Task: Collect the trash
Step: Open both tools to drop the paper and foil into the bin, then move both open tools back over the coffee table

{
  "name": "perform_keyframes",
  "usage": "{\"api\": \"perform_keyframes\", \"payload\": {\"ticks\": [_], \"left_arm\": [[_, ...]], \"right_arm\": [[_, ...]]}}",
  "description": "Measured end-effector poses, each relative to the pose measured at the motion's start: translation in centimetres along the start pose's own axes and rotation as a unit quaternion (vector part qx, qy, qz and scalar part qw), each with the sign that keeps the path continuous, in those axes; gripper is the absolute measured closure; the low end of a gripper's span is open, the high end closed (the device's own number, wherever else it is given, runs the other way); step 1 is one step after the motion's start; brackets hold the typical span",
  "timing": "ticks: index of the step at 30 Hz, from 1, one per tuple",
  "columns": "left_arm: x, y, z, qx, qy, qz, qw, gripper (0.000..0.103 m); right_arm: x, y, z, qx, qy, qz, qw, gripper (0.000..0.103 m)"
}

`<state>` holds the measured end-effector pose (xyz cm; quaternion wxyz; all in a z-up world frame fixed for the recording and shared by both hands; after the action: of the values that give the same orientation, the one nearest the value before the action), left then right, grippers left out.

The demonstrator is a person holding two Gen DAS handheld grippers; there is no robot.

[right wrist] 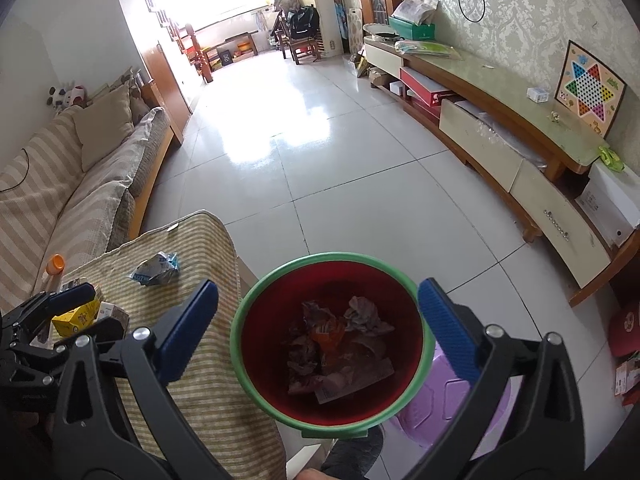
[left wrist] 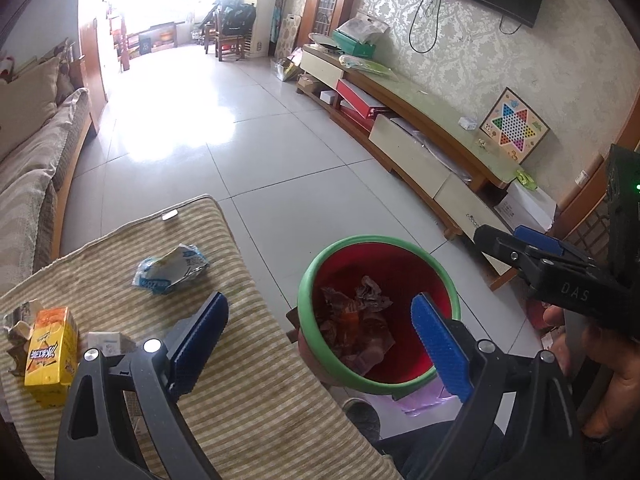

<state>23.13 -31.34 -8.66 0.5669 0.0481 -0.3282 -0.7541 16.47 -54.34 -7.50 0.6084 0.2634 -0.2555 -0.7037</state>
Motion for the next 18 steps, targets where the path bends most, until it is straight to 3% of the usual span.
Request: {"api": "perform_keyframes", "payload": {"ticks": [18], "left_arm": [[-6.9,-3.0,10.6,0.058,0.011,0.028,0.9979,0.012]], "right_arm": [[-11.5,0.1,4.5,0.017,0.031,0.065,0.997,0.005]]}}
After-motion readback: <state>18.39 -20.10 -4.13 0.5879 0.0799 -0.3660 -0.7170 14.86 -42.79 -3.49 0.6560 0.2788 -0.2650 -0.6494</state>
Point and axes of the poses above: each gripper's, at about its wrist camera, not at the fingertips, and z roughly against the way its jaws point, x to its right, y to its top, the point moved 1 cm from there along -z, roughly the way its jaws point, and after that the axes turned 12 degrees about z, right-handed, at the moved point
